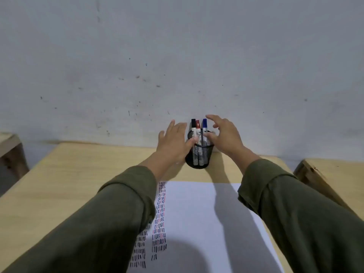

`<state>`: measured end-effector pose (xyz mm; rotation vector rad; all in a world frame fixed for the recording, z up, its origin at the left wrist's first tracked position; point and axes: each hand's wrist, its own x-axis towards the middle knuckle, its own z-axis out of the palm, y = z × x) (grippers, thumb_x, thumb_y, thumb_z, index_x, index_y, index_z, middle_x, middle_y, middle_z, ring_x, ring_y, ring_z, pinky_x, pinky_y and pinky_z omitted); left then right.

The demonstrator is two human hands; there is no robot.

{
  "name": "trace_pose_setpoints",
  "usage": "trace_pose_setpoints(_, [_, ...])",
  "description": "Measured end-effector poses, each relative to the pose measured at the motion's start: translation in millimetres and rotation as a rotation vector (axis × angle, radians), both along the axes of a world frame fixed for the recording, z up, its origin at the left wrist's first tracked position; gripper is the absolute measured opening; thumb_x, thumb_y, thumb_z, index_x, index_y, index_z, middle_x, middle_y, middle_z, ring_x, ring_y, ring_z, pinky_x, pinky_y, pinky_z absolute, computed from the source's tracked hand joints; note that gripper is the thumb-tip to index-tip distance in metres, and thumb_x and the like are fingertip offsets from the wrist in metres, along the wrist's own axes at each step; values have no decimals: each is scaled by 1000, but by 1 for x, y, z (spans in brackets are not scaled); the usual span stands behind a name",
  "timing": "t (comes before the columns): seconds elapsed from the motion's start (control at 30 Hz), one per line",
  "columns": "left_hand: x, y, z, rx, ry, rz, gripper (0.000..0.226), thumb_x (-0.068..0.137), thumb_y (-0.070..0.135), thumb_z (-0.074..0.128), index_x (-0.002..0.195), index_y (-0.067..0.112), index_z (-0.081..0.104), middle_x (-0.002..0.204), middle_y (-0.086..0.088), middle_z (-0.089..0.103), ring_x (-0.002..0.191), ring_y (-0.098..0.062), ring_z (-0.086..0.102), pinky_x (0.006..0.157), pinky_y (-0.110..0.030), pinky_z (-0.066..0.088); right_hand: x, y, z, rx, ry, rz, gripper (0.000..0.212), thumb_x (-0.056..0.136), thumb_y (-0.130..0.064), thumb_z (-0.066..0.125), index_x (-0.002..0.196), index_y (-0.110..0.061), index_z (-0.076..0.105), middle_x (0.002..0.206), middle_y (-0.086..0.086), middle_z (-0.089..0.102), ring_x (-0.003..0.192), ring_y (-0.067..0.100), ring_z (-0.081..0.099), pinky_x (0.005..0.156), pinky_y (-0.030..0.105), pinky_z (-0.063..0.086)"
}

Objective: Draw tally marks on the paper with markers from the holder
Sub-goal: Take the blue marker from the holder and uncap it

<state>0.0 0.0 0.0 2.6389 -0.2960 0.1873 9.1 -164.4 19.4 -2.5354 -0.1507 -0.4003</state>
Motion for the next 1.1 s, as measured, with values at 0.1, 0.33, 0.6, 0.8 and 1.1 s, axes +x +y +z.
trace_pose_setpoints(0.1, [3, 3, -4, 68, 5, -35, 66, 94, 51, 33, 149, 18, 19, 160, 0, 20, 150, -17, 0, 118, -49, 10, 8, 3, -3, -48, -3, 2, 52, 86, -25, 63, 135, -30, 46, 117, 12, 56, 112, 28, 49, 95, 46, 42])
trace_pose_setpoints(0.33, [5, 9, -9, 92, 9, -78, 62, 94, 52, 33, 149, 23, 23, 158, 4, 27, 150, -17, 3, 116, -52, 11, 15, 8, -7, -11, -19, 16, 47, 83, -17, 66, 126, -23, 50, 110, 11, 59, 106, 28, 54, 89, 43, 44])
trace_pose_setpoints(0.6, [2, 7, -4, 104, 13, -85, 60, 95, 51, 33, 149, 26, 23, 157, 5, 28, 150, -19, 5, 117, -53, 13, 8, 6, -9, 87, -36, 12, 48, 84, -2, 61, 124, -21, 41, 80, 1, 57, 75, 25, 56, 68, 30, 40])
trace_pose_setpoints(0.8, [-4, 8, 11, 87, -24, -51, 59, 95, 49, 33, 147, 21, 28, 158, 3, 27, 150, -15, 5, 118, -50, 12, -6, 4, 20, 353, -160, -1, 55, 88, -1, 56, 133, -24, 35, 89, 10, 56, 78, 22, 57, 64, 22, 41])
trace_pose_setpoints(1.1, [-63, 2, 81, -781, 1, -3, 37, 97, 35, 40, 129, 23, 57, 136, 3, 58, 128, -14, 49, 104, -28, 35, -77, 6, 74, 801, -107, 162, 54, 85, -7, 64, 128, -26, 36, 79, 4, 68, 76, 18, 72, 76, 26, 54])
